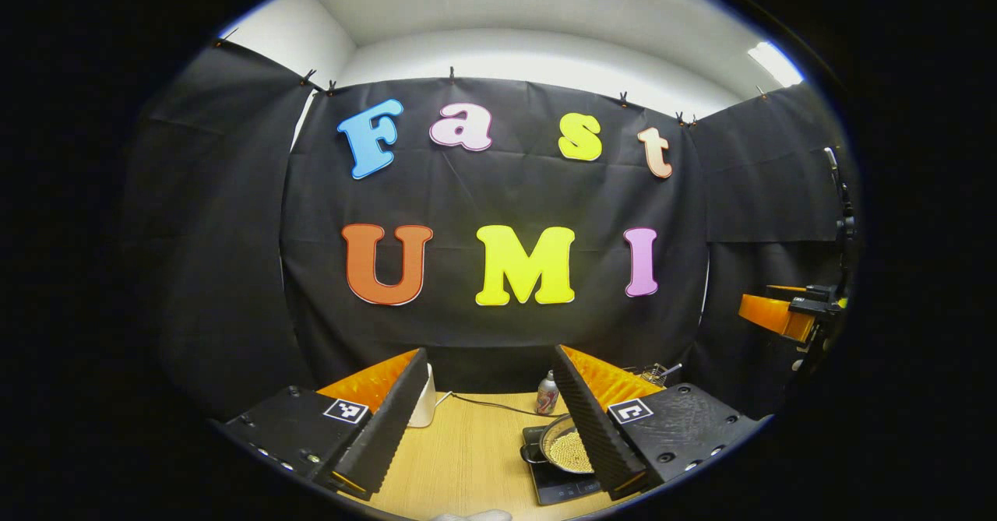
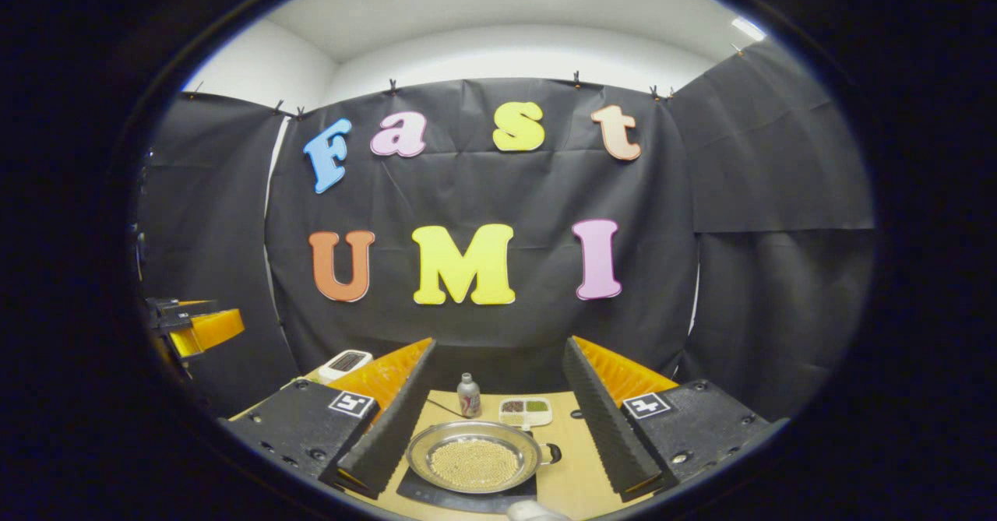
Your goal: First push the handle of the pot to place it horizontally, then grasp the pot with both hands and set it on the induction cooktop.
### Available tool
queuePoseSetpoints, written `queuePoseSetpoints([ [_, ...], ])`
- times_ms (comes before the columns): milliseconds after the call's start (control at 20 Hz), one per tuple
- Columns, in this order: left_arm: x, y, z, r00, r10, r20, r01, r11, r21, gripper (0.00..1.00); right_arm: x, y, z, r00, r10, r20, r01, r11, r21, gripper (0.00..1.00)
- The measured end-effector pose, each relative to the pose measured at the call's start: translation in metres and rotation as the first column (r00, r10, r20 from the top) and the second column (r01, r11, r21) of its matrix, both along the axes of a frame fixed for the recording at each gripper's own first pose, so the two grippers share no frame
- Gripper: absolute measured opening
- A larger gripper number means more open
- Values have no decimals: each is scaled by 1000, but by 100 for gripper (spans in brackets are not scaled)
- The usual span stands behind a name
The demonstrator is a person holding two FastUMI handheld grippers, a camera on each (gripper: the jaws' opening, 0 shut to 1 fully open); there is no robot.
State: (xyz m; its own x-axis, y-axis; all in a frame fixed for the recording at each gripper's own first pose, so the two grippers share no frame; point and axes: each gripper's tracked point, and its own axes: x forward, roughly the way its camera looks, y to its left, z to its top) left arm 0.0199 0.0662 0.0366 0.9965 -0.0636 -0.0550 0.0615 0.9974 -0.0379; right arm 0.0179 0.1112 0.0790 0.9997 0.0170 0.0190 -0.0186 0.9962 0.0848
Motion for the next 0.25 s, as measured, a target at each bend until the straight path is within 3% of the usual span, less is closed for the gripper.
queuePoseSetpoints([
  [250,0,0,-3,1000,-3,-7,3,1000,0,96,-3,-1,3,1000,-1,0,1,1000,-18,100],
])
